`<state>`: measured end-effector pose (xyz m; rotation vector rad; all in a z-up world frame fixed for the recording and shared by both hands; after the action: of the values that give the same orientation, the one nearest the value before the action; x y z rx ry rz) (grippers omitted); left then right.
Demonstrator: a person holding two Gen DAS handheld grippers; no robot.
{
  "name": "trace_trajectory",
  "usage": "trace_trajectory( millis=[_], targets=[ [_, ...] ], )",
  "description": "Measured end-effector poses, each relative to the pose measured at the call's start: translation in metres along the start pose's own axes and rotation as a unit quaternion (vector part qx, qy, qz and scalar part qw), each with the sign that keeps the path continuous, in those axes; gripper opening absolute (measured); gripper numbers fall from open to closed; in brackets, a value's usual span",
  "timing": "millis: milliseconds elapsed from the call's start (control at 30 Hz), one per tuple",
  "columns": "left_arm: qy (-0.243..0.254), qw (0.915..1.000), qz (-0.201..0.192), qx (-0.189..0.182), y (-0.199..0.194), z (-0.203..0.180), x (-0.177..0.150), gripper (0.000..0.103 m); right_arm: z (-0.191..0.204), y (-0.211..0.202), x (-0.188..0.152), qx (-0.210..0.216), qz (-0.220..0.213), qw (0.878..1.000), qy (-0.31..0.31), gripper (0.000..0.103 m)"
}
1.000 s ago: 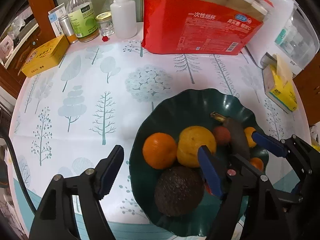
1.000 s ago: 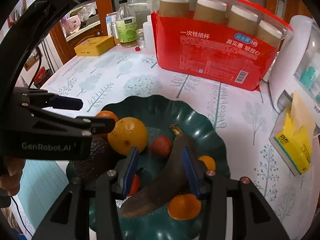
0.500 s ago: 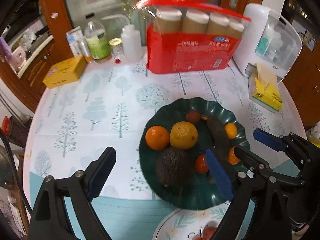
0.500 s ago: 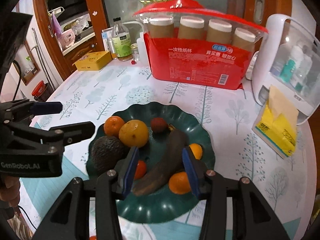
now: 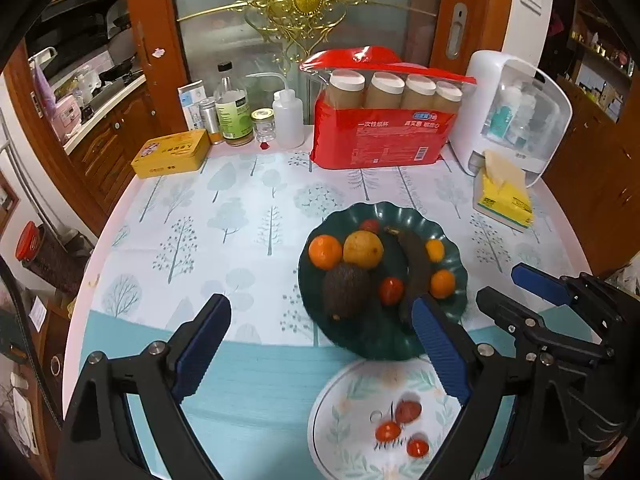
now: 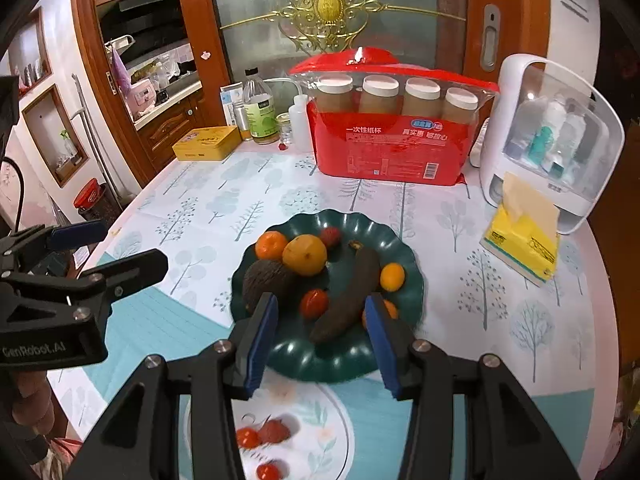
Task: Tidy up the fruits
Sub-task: 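Move both tools back toward the white plate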
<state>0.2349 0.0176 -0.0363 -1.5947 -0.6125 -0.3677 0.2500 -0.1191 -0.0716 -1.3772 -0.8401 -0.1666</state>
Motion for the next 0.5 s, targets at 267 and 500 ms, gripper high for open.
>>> trace_trajectory(
  millis=[267, 500],
  targets=[
    [0.000, 0.9994, -0.032, 0.009, -0.044, 0.007, -0.029, 0.092, 0.019, -0.036, -0.025, 0.005, -0.003, 1.000, 0.013, 0.046],
    [-0.003, 0.9993, -0.035, 0.010, -0.054, 0.010, -0.058, 0.092, 0.031, -0.053, -0.051, 0.009, 0.002, 1.000, 0.022, 0.046]
  ],
)
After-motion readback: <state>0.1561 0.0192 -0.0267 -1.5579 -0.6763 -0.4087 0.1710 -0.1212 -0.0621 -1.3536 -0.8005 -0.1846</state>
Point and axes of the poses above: each gripper's, at about its wrist camera, not at the fingertips, and y roughly the way its jaws point, z to its left, x to its top, the point moved 8 cm from there along y, roughly the way its jaws point, and after that the axes turned 10 degrees about -y, right-handed, at the moved point
